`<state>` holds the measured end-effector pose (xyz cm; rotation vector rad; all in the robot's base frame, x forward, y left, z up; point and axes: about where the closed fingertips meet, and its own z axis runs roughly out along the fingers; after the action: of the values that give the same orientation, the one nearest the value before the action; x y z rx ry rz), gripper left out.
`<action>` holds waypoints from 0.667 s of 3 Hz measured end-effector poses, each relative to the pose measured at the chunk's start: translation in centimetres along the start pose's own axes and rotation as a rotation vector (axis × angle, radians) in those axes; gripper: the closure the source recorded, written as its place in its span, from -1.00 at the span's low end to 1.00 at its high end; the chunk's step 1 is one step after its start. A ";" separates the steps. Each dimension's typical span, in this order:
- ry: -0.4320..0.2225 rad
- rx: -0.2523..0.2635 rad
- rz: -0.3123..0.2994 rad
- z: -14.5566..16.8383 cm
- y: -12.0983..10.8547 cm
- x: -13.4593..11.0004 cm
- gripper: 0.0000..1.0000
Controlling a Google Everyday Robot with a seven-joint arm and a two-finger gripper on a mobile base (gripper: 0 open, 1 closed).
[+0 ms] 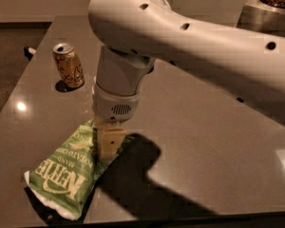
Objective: Pick green jalapeno chip bag
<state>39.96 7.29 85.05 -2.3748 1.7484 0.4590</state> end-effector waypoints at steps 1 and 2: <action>-0.033 0.029 0.050 -3.0 -0.8 0.2 0.45; -0.072 0.083 0.108 -7.2 -1.9 1.1 0.89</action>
Offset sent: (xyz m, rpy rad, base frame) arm 0.0641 -0.0549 0.1223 0.1427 -0.0503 -0.2447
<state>43.12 4.67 91.40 -2.1883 1.8331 0.4712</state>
